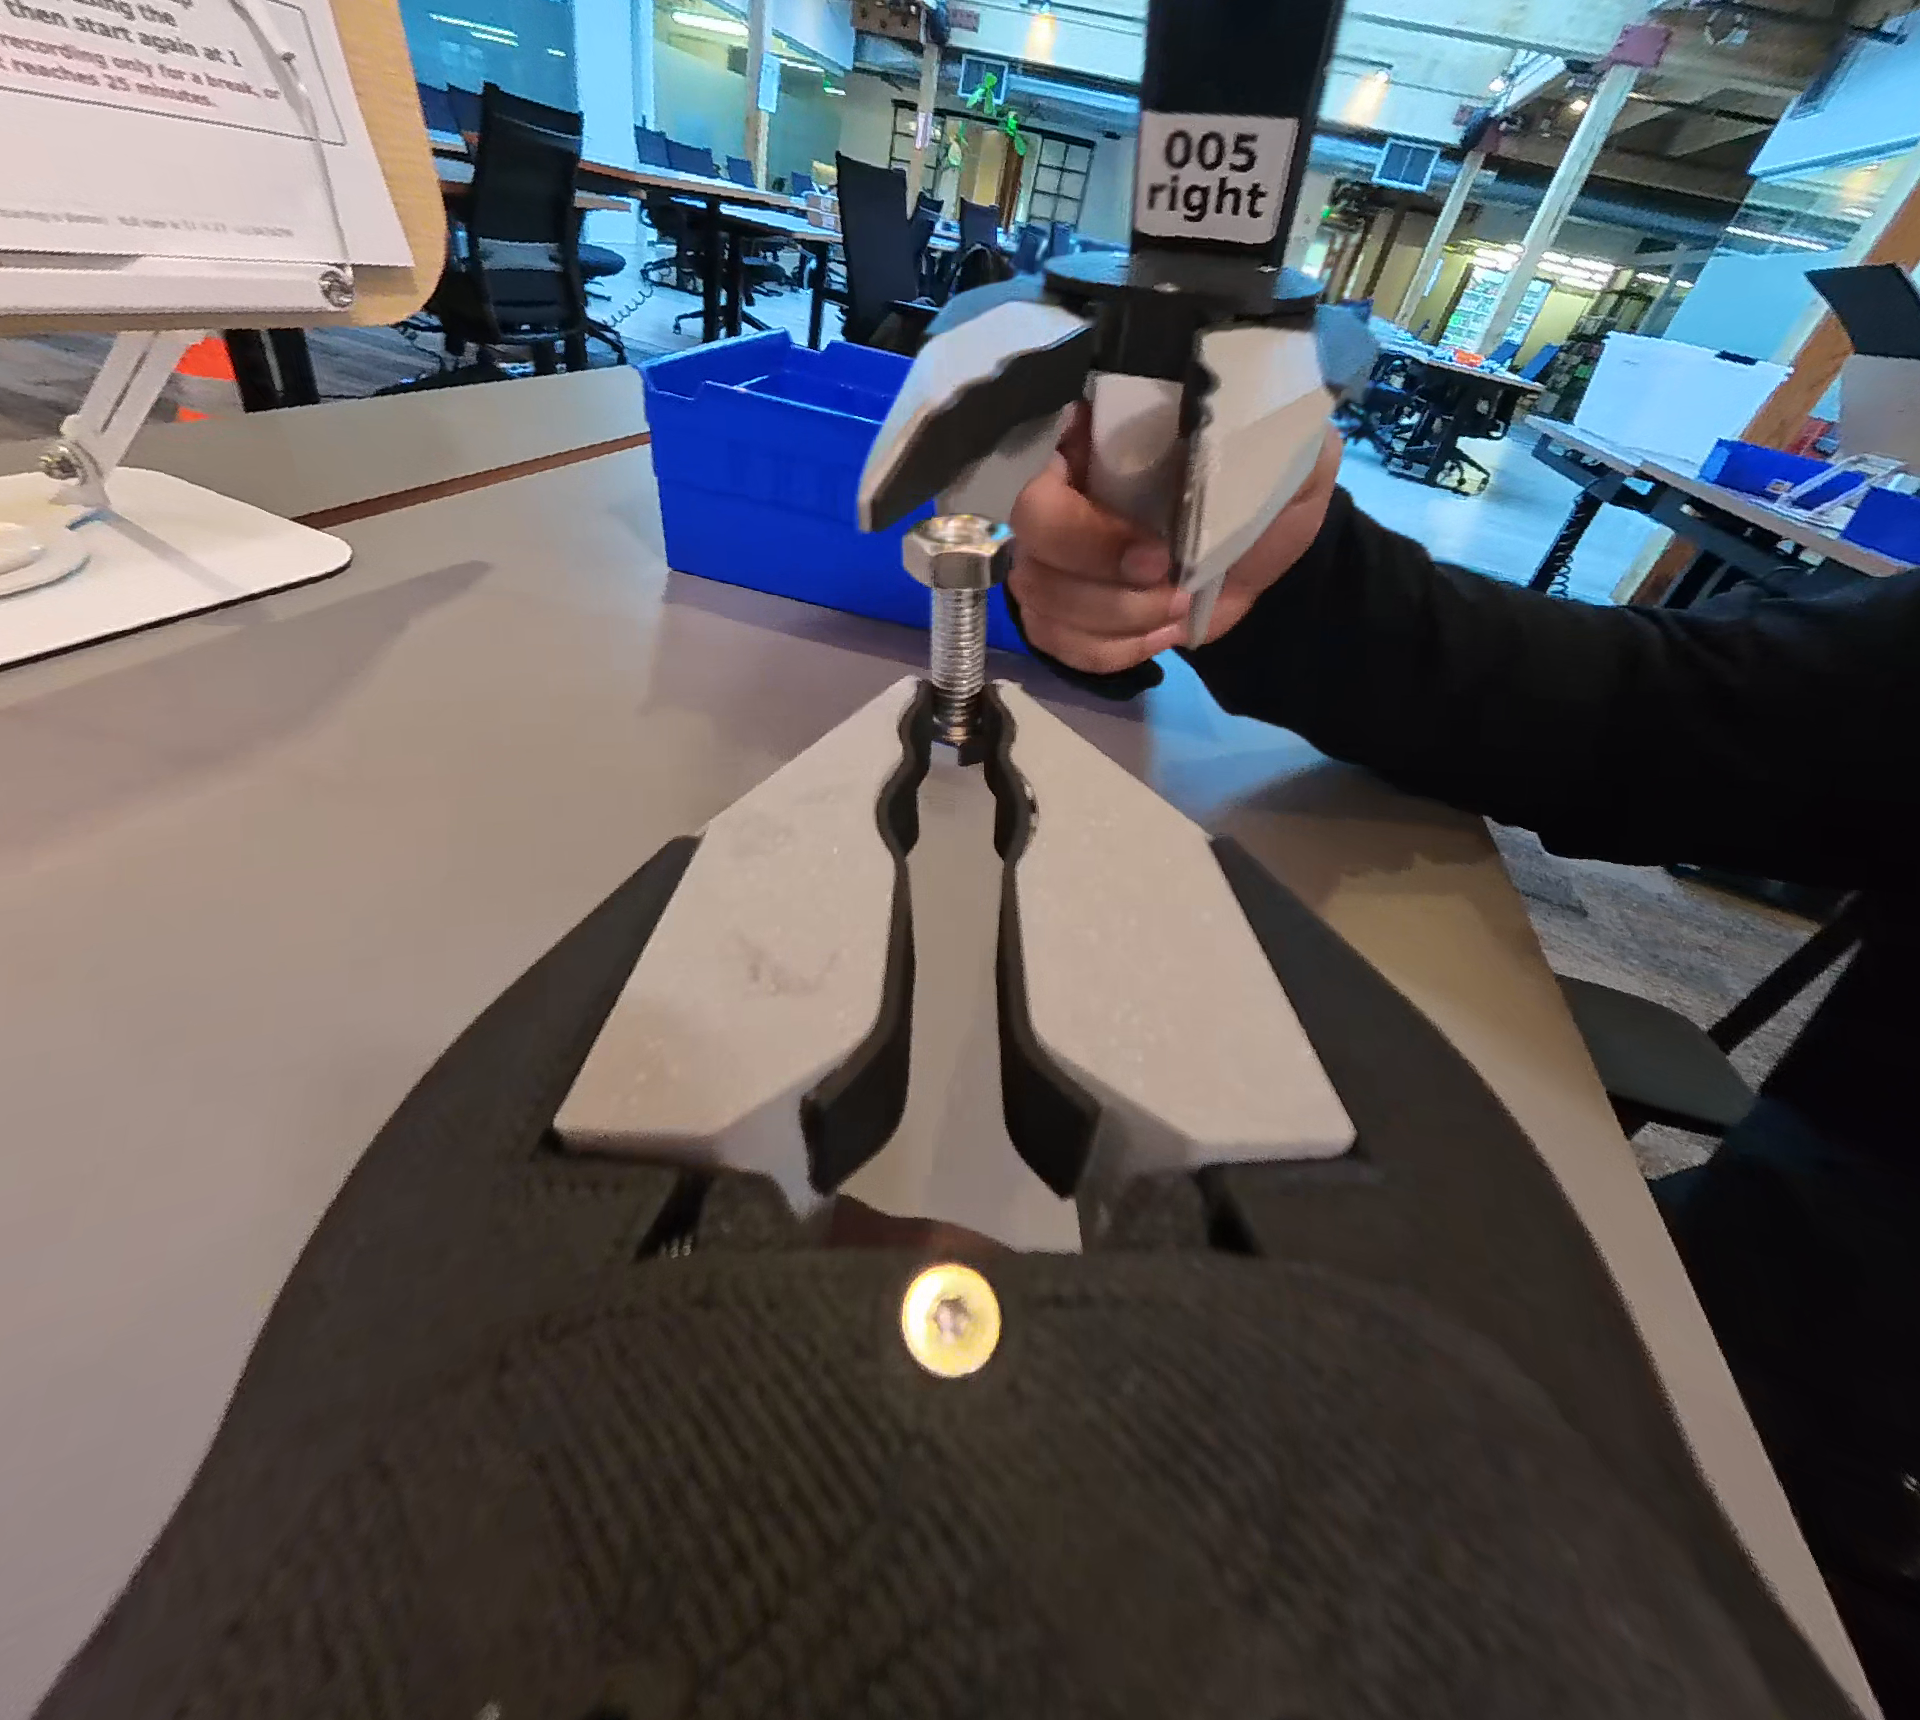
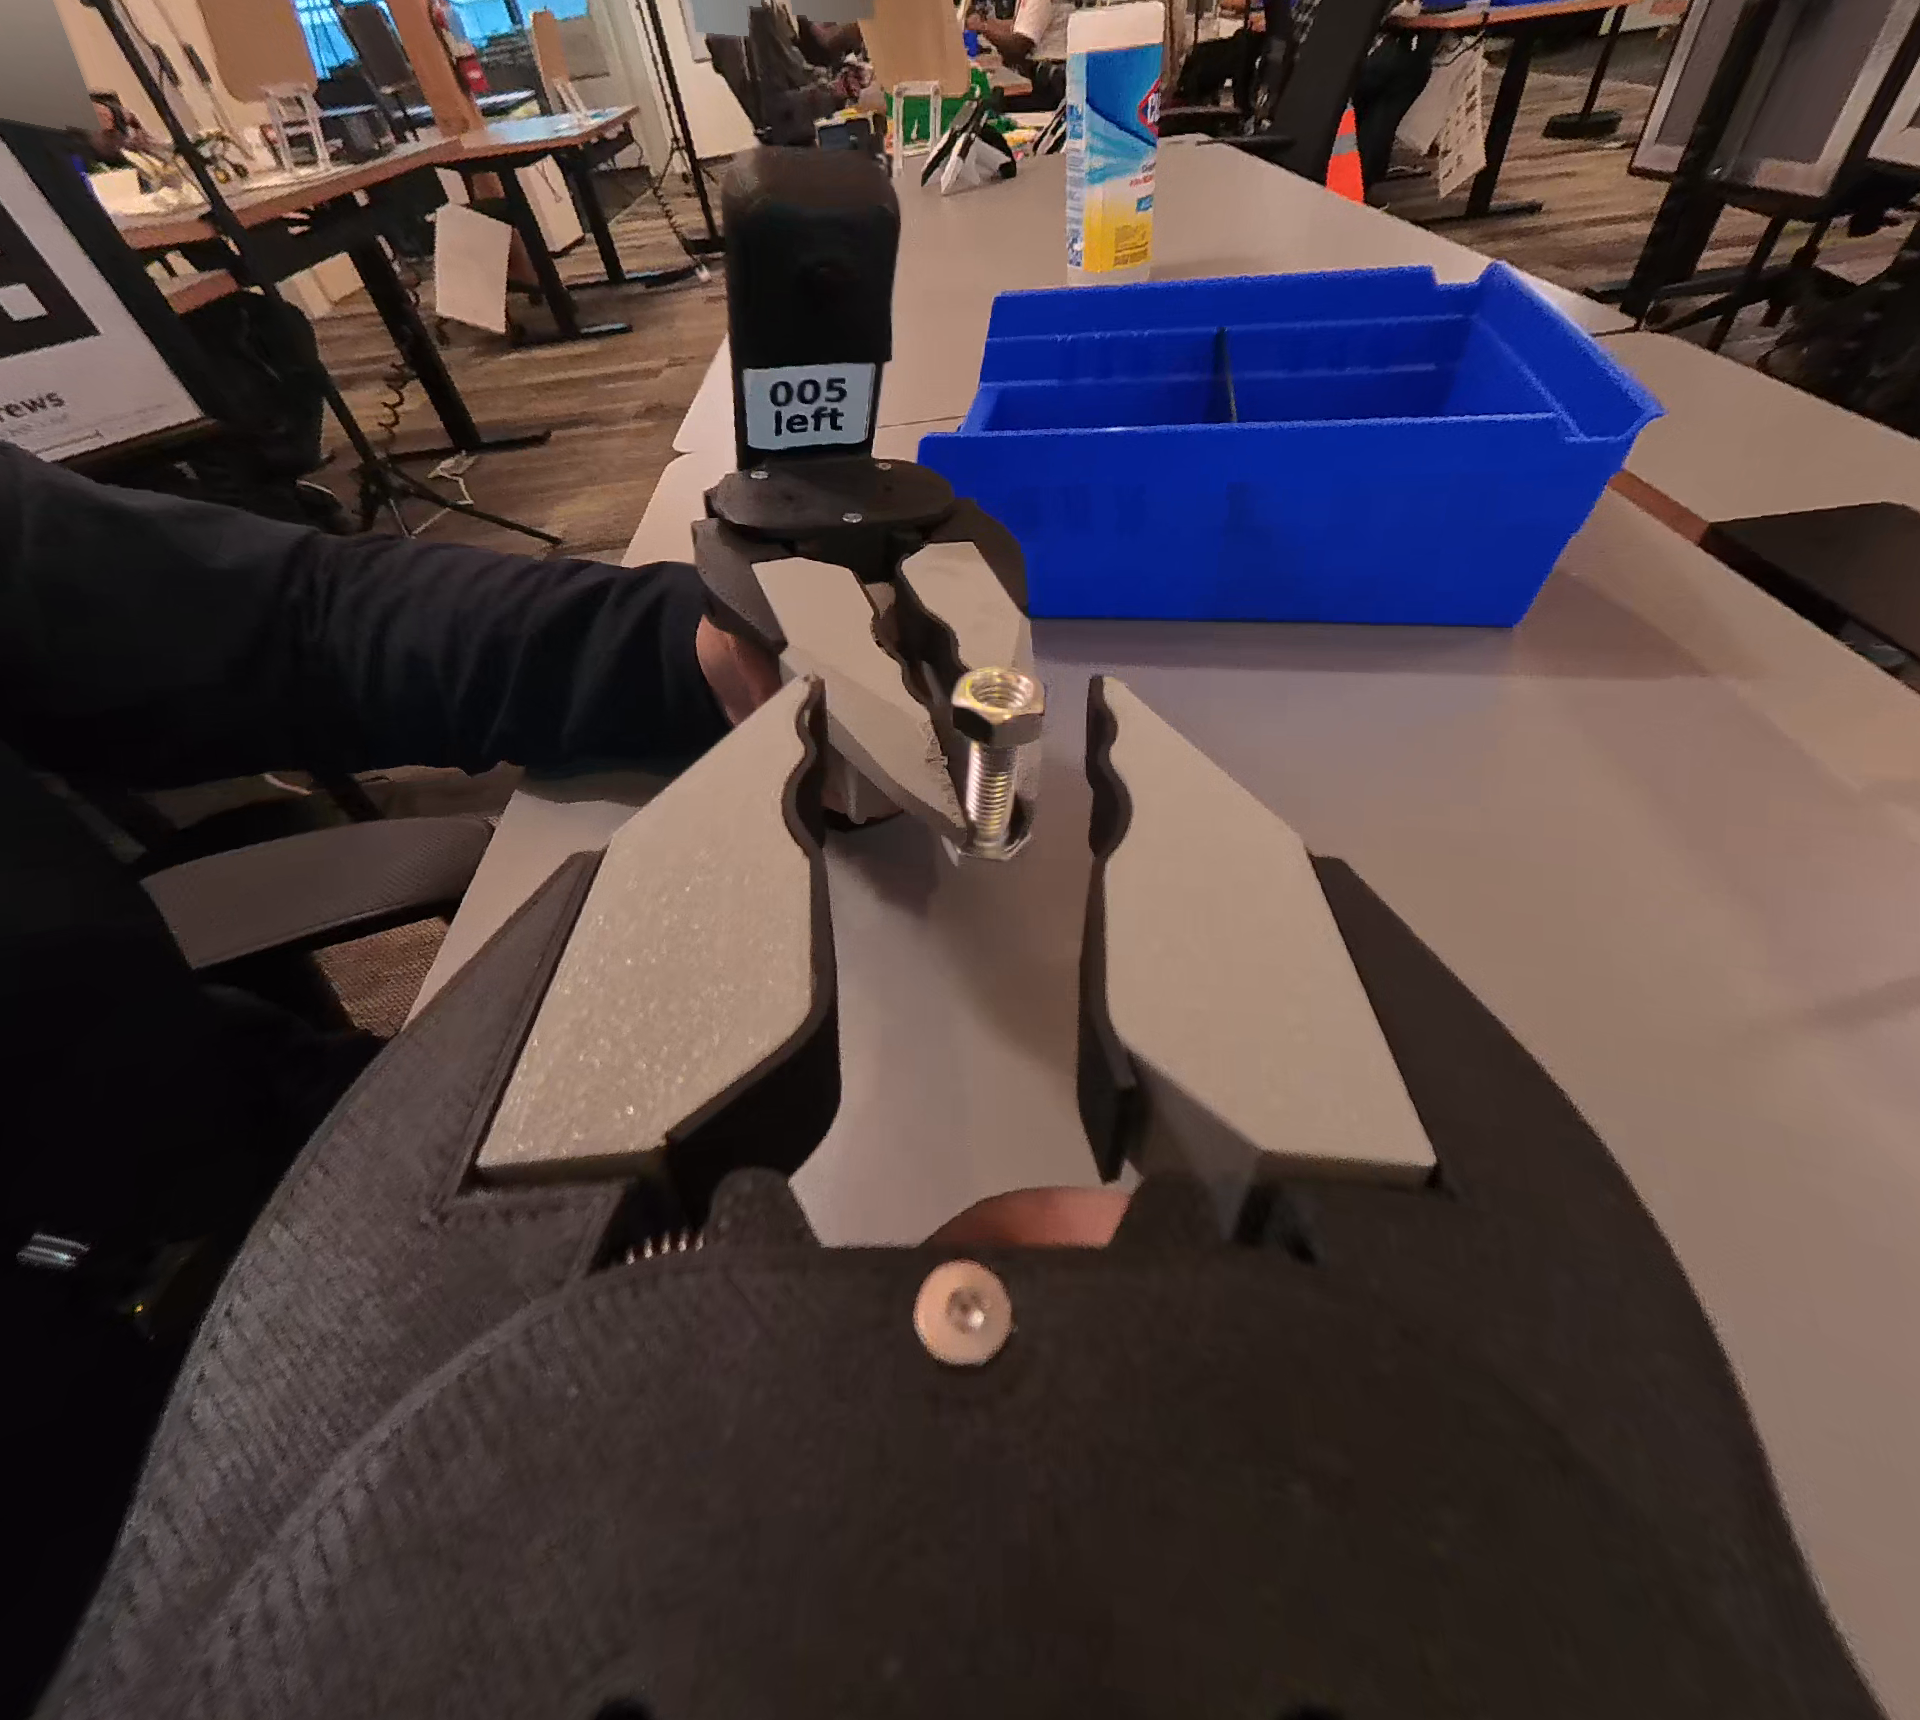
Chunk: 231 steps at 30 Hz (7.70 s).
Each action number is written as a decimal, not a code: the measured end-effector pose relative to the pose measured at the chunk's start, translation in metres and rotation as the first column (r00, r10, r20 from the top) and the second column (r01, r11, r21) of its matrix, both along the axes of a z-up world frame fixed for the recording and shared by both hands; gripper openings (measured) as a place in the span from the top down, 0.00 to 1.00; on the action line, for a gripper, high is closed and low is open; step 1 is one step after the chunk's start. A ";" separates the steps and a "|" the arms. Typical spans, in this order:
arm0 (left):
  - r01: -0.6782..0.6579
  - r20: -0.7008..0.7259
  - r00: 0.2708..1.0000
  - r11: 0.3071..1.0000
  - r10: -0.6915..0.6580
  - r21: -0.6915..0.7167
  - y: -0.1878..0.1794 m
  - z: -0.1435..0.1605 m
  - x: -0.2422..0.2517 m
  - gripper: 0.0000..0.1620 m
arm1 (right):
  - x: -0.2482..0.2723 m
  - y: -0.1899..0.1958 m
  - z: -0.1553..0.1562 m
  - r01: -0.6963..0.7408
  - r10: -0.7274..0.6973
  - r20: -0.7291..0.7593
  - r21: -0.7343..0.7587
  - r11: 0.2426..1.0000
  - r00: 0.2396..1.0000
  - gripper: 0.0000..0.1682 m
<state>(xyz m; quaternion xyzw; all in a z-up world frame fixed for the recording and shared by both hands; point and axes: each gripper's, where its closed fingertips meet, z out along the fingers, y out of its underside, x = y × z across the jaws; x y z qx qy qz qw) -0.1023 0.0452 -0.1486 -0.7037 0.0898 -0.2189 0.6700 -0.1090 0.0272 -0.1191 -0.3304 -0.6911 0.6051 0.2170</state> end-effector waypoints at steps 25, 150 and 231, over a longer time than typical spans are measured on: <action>-0.066 -0.006 0.998 0.998 0.066 0.012 -0.001 0.005 -0.013 0.96 | -0.006 0.011 -0.004 0.064 -0.063 -0.013 0.030 0.998 0.998 0.75; -0.117 -0.059 0.992 0.991 0.113 -0.058 0.005 -0.008 -0.018 0.96 | -0.013 0.008 -0.016 0.069 -0.069 0.074 0.000 0.998 0.995 0.86; -0.172 0.020 0.984 0.980 0.175 -0.097 0.014 -0.014 -0.024 0.94 | -0.028 0.029 -0.033 0.166 -0.161 0.169 -0.015 0.986 0.972 0.91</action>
